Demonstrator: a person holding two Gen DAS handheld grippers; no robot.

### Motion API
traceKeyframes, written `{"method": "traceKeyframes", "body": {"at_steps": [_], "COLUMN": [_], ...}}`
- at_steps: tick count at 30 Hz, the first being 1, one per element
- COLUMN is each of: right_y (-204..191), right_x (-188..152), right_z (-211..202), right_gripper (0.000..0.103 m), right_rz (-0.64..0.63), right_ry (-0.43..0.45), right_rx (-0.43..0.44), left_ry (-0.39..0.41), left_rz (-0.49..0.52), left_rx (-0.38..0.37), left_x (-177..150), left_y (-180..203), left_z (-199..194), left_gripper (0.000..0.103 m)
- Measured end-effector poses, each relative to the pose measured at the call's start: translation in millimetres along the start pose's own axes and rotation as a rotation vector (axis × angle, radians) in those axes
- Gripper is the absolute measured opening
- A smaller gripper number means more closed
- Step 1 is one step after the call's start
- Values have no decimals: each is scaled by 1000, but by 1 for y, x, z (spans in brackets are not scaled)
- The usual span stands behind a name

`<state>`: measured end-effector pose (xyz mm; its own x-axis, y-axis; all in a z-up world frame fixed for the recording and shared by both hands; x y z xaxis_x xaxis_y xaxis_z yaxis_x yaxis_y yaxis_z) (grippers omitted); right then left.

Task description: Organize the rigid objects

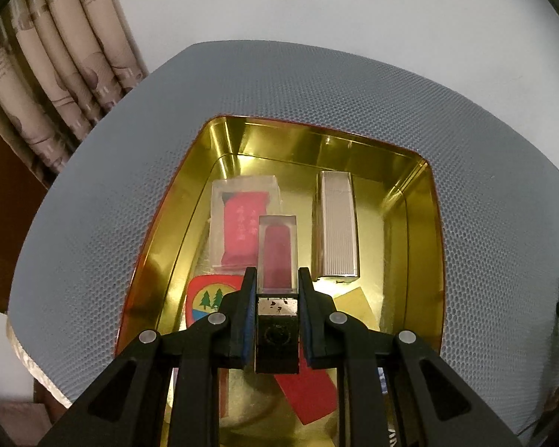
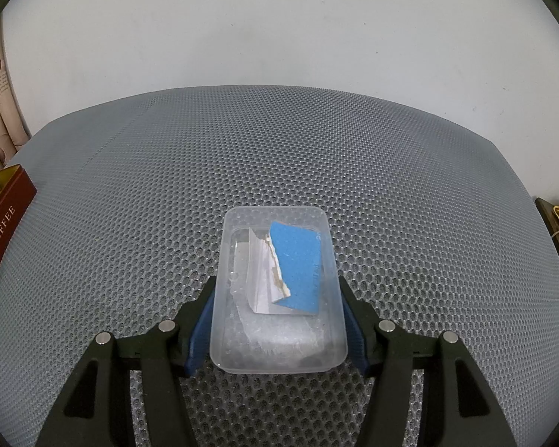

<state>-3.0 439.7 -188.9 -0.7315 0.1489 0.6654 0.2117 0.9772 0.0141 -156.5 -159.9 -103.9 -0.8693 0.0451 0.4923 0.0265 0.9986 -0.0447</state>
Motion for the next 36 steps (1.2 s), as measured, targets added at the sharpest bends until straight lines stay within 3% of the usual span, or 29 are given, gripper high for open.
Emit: {"method": "traceKeyframes", "body": {"at_steps": [5,9,19,24,36], "right_y": [-8,-8,-5,-3,-8], "right_x": [-2,-1,2,3,5], "right_z": [-5,-5,-4,-2,-8], "right_gripper": [61,61,61,59,59], "right_rz": [-1,-1,3,-4,21], "right_ry": [0,0,0,0,-15], "right_rx": [-2,-2,3,-11,-90], "left_ry": [17,51,197,234,215], "left_rz": [9,26,15,16,-38], "left_rx": [2,-5,53,125,154], "left_x": [-2,1,-3,-25,-53], "left_y": [2,5,-16,-36,-63], "left_z": [-3,-13,-74,-91,-89], "left_gripper": [20,39,58,60,65]}}
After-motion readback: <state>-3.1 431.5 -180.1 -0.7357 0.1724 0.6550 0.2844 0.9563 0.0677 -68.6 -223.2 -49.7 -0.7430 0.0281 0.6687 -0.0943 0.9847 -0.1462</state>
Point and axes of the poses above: each gripper's, at about its wrist camera, not at the fingertips, and z roughly the way its jaws point, y to its right, x to its top, the point moved 6 cm from there along z, roughly the way its jaws point, and after that the axes turned 3 degrees about y, right-handed, at the moved point
